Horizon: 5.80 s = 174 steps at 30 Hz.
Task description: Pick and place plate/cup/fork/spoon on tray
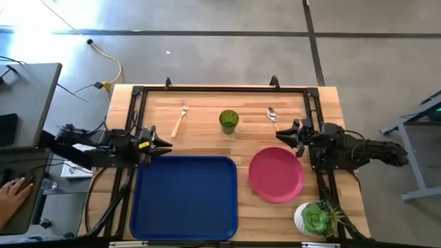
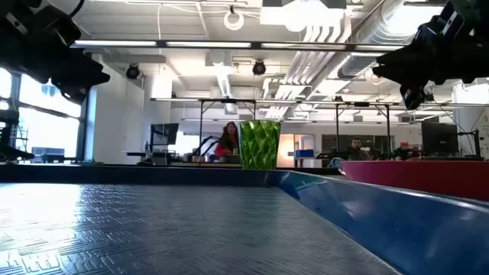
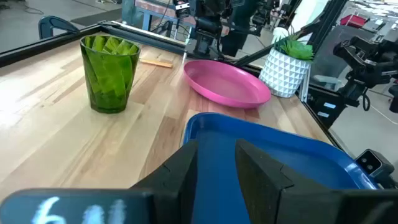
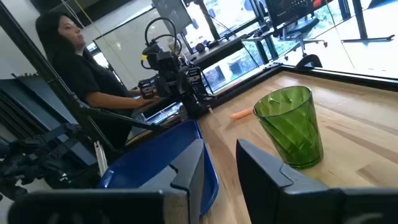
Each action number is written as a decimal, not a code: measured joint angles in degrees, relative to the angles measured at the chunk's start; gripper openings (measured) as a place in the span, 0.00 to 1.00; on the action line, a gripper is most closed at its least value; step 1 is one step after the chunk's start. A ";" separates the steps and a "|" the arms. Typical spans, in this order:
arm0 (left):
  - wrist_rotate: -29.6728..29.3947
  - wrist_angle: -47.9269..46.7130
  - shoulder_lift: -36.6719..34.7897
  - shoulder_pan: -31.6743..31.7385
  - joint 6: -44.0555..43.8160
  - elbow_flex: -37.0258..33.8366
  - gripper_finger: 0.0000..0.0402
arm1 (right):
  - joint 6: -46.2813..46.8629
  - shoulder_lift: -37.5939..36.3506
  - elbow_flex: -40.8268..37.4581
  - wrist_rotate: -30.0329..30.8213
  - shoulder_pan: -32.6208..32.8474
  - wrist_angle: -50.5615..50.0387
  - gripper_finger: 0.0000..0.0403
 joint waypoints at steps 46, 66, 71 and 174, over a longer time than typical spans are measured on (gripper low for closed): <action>0.00 0.00 0.00 0.02 0.00 0.00 0.25 | 0.00 0.02 0.00 -0.02 -0.02 0.00 0.22; 0.00 0.02 0.01 0.01 0.00 0.00 0.25 | 0.02 0.00 0.00 0.00 0.00 0.00 0.22; 0.00 0.02 0.01 0.01 0.00 0.00 0.25 | 0.00 0.02 0.00 -0.01 -0.02 0.00 0.22; -26.47 22.45 45.36 17.39 19.14 48.47 0.25 | 5.69 0.02 0.02 13.53 0.00 18.27 0.22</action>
